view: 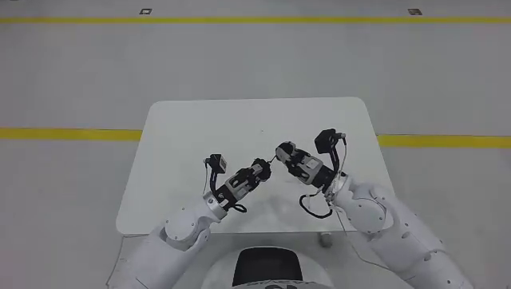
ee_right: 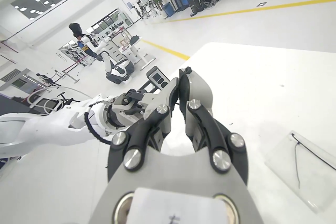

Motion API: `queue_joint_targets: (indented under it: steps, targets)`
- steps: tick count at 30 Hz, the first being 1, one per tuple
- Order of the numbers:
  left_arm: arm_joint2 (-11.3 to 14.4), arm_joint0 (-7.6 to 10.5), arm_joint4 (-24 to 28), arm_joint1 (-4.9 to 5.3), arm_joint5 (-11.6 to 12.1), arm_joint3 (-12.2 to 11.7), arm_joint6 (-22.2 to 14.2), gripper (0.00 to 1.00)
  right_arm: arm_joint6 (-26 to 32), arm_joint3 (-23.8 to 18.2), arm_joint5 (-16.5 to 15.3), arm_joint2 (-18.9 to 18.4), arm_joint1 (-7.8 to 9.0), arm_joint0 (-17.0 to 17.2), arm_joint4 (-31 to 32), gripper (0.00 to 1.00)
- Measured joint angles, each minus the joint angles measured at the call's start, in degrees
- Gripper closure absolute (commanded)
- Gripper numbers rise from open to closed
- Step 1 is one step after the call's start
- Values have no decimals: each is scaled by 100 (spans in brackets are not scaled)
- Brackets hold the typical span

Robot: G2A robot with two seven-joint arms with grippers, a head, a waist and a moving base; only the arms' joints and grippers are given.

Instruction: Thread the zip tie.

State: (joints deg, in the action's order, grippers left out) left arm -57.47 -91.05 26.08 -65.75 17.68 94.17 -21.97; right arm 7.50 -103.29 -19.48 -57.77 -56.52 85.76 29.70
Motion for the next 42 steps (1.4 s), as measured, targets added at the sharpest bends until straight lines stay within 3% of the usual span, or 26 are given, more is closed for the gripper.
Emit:
queue_joint_targets:
  steps: [13,22,30,42]
  targets:
    - [18,5,27,10,-13,11,-92,100,-72,67,0,120,10,-64,175,100]
    - [40,11,179,12,-42,18,-196,100,-177,122,0,252,10,-116,-230,100]
    - [83,53,261,6,-64,-4,-247,100,90,360,0,445,-13,-248,-946,100]
    - [82,89,313,1,-47,-10,-177,100,-77,507,0,564,-13,-360,-1159,100]
